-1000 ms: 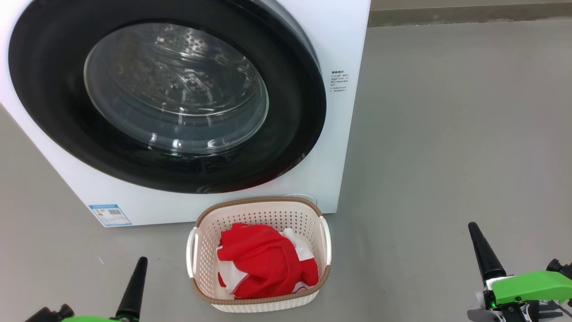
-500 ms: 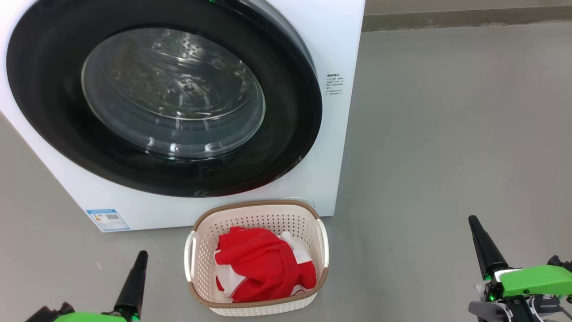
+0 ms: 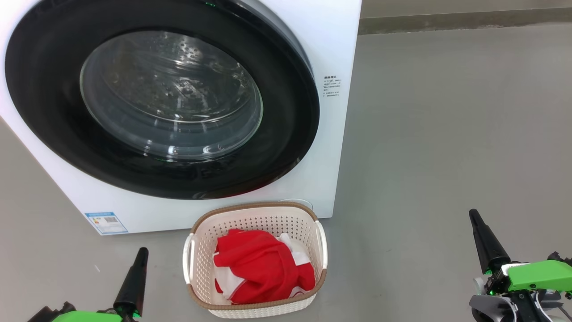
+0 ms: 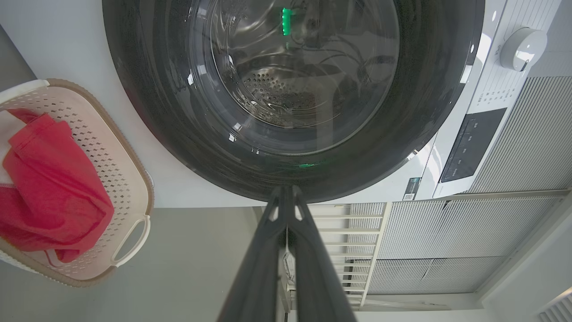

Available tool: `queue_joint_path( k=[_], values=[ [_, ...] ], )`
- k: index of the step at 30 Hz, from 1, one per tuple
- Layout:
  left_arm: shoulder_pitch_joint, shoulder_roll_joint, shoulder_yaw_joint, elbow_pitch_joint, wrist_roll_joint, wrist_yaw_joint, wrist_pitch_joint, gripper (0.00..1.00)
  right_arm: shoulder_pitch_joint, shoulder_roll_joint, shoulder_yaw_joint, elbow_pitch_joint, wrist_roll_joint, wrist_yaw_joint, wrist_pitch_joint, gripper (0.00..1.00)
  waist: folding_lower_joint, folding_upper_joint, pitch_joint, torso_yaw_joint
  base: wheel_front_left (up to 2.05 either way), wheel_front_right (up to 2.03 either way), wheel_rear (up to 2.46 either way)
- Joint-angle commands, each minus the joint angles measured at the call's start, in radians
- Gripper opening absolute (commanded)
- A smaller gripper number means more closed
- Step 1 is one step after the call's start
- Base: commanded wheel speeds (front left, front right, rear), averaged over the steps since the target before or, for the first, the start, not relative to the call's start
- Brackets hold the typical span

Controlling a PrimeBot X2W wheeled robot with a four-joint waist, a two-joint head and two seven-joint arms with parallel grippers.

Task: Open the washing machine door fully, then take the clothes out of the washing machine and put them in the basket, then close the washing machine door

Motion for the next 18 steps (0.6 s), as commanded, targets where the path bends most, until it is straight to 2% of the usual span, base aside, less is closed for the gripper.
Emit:
queue_joint_path(
  k=[1,18],
  values=[
    [-0.041,0.009,0.038,-0.028,-0.011,-0.007,0.009,0.00,-0.044,-0.015,0.017,-0.029,0.003,0.001,0.006,0.00,0.0000,0.0000,0.000,0.000,0.00,0.00,0.00],
    [-0.041,0.008,0.040,-0.027,-0.009,-0.007,0.011,0.00,-0.045,-0.012,0.014,-0.029,0.000,0.001,0.009,0.00,0.0000,0.0000,0.000,0.000,0.00,0.00,0.00]
  ],
)
